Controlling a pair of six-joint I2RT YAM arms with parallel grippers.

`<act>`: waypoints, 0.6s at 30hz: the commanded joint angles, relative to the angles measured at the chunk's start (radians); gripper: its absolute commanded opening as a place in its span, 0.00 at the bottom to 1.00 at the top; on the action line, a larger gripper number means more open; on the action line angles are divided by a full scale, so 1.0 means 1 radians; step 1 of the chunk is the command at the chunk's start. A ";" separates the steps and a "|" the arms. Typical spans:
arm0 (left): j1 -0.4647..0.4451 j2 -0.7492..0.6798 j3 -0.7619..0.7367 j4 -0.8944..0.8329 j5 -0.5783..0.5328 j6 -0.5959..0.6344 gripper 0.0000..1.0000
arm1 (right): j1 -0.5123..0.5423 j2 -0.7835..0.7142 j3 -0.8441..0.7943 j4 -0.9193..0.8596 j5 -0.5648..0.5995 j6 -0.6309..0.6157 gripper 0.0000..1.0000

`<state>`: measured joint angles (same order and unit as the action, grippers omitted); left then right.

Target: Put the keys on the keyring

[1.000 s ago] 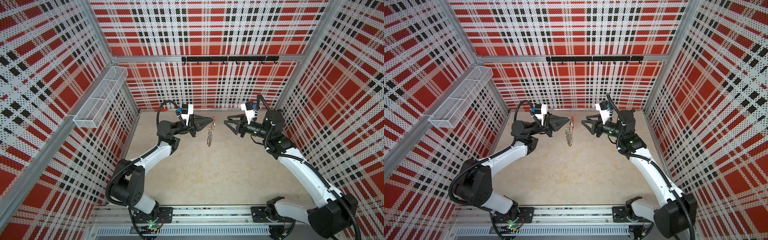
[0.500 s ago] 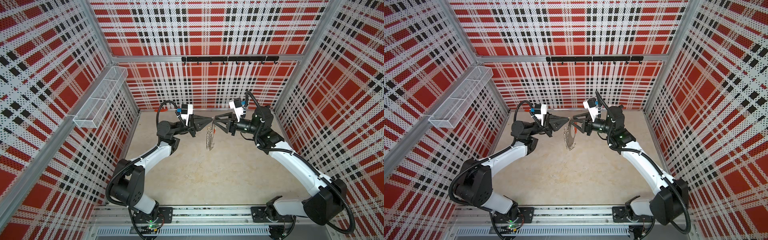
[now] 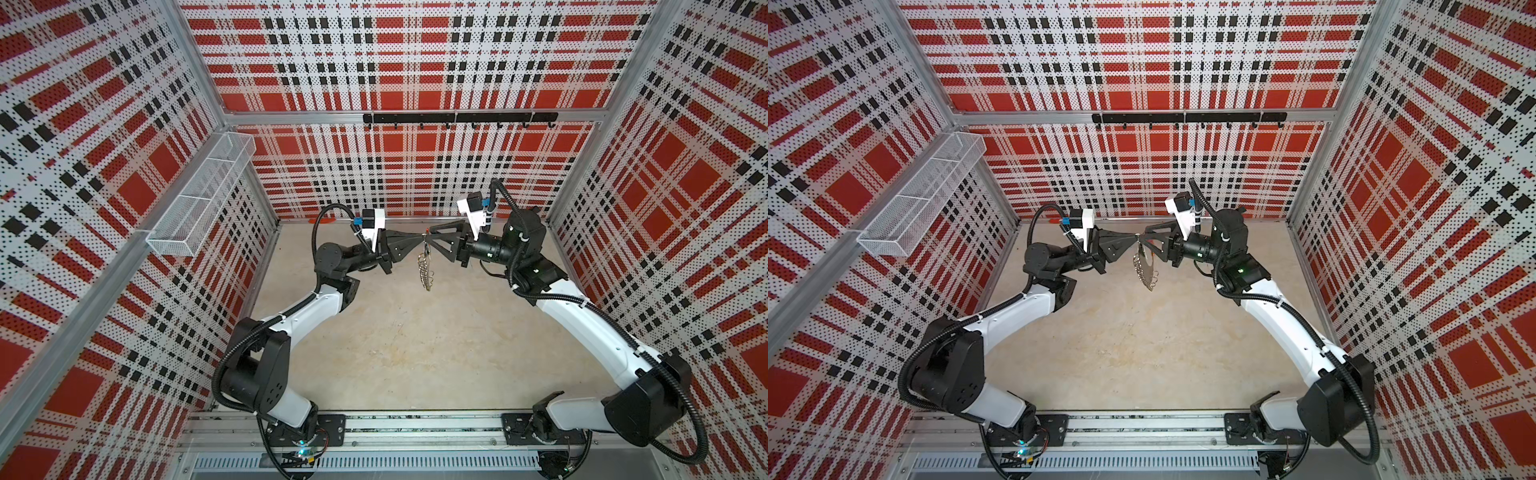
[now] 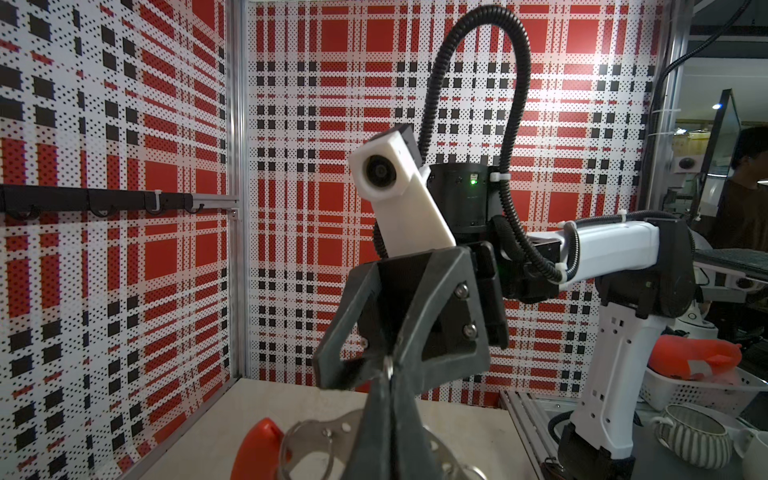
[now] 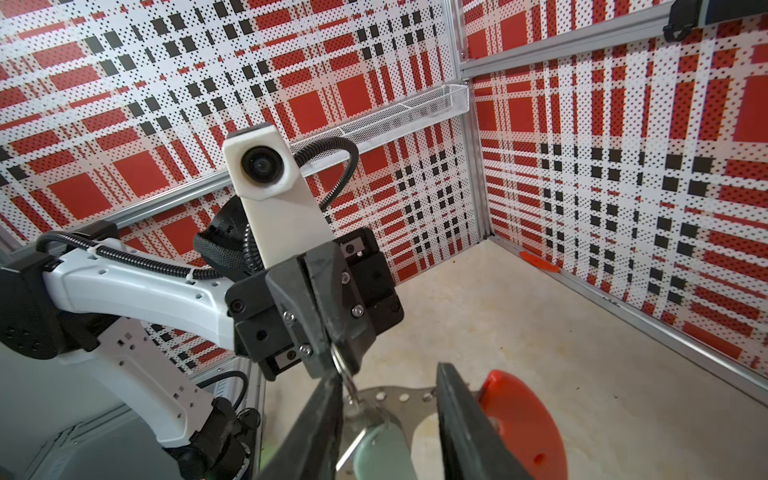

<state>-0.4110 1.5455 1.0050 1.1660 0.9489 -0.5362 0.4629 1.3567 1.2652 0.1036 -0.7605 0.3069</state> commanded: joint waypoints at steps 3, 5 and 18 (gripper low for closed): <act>0.006 -0.039 0.001 -0.041 -0.033 0.054 0.00 | 0.006 0.011 0.043 -0.015 0.020 -0.042 0.41; 0.006 -0.038 0.004 -0.041 -0.031 0.053 0.00 | 0.006 0.020 0.051 -0.016 0.006 -0.038 0.41; 0.014 -0.037 0.027 -0.041 -0.013 0.035 0.00 | 0.005 0.058 0.039 -0.019 -0.049 -0.031 0.36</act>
<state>-0.4042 1.5440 1.0039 1.1057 0.9352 -0.5045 0.4629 1.4067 1.3045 0.0856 -0.7876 0.2890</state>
